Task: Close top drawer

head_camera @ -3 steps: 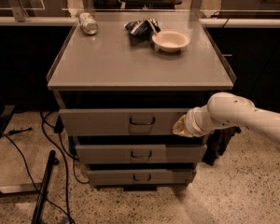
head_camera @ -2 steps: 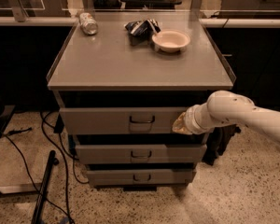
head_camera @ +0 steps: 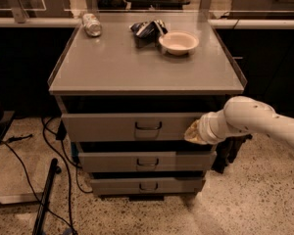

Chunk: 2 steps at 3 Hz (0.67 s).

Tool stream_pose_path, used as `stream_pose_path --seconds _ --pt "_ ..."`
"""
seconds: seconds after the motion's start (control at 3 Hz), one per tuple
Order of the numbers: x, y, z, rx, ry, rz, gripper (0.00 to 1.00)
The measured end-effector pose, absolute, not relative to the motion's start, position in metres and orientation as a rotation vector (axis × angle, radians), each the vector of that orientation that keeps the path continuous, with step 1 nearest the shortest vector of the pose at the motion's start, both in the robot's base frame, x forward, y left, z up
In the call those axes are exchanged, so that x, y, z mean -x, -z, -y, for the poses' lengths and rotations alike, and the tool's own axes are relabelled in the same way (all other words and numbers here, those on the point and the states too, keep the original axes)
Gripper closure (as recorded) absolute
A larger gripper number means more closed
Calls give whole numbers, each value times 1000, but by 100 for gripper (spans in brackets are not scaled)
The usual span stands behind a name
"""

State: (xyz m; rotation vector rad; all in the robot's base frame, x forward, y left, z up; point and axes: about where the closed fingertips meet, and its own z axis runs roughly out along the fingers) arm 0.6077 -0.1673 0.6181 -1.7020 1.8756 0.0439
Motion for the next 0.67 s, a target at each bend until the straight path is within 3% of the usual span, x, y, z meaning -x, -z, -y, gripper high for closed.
stream_pose_path --seconds 0.67 --pt "-497 -639 180 1764 -291 -1917 100"
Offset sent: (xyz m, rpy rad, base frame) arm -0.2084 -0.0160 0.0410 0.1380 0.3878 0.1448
